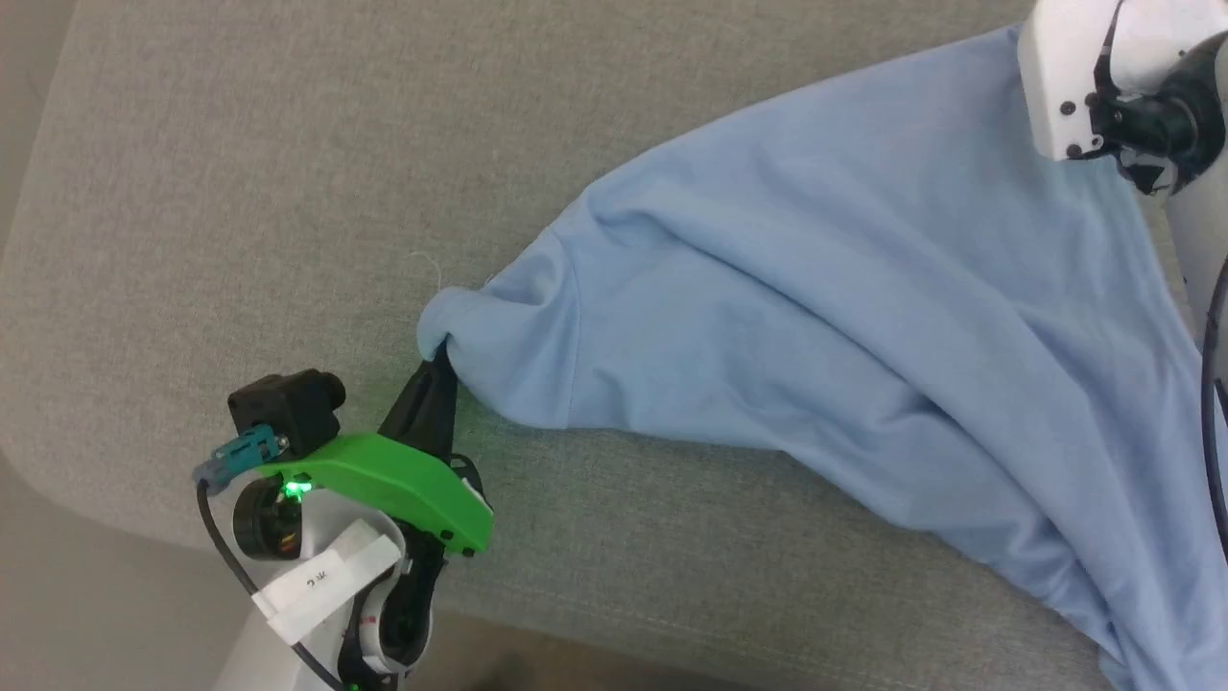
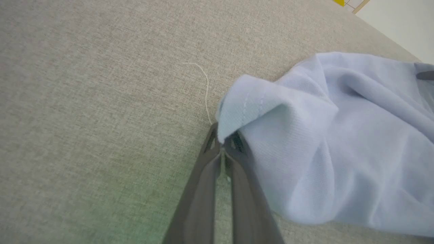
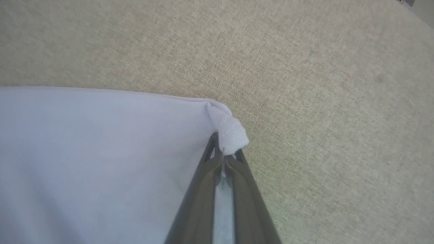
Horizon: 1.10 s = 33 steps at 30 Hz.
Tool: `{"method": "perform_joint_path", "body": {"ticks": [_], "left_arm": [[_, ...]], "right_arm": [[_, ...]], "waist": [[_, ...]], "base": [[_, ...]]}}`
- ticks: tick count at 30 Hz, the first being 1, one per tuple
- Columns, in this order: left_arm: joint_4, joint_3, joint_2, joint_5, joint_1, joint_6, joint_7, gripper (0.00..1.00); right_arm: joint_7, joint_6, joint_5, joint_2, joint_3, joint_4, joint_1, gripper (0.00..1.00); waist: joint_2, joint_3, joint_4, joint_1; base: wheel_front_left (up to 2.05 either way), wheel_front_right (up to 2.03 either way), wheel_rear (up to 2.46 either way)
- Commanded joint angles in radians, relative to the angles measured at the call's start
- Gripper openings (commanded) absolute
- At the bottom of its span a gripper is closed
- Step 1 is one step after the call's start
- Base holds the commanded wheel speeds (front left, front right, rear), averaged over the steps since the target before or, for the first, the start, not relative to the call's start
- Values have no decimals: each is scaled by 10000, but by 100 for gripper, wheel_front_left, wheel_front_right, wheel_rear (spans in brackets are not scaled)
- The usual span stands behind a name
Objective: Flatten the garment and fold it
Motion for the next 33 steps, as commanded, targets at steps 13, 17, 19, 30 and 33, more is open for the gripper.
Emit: {"method": "perform_joint_path", "body": {"ticks": [13,17,19,30,33], "left_arm": [[750,169,334,-323,942,332,214,0],[696,223,414,-437,1705,539,300,0],[679,207,399,-480,1853,564,316,0],[631,434,244,-1011,2322,375,41,0],[563,640,298,-1154,2114,292,-49,0]], "right_arm": [[-2590,-13,2024,-413,-2039,-2665,3666,0],[-2257,-13,2704,-2,-3108,-4656,7237,0],[-2028,-13,2810,261,-3481,-5274,8461,0],[-1007,-13,3049,2028,-4475,-7067,11795,0],[-1001,-13,3089,2076,-4471,-7284,11380,0]], "waist": [[0,-3458,-2108,-1],[0,-4181,-2660,-1],[0,-4328,-2698,-1],[0,-4972,-2872,-1],[0,-5156,-2928,-1]], "base": [[0,0,0],[0,0,0],[0,0,0],[0,0,0],[0,0,0]]}}
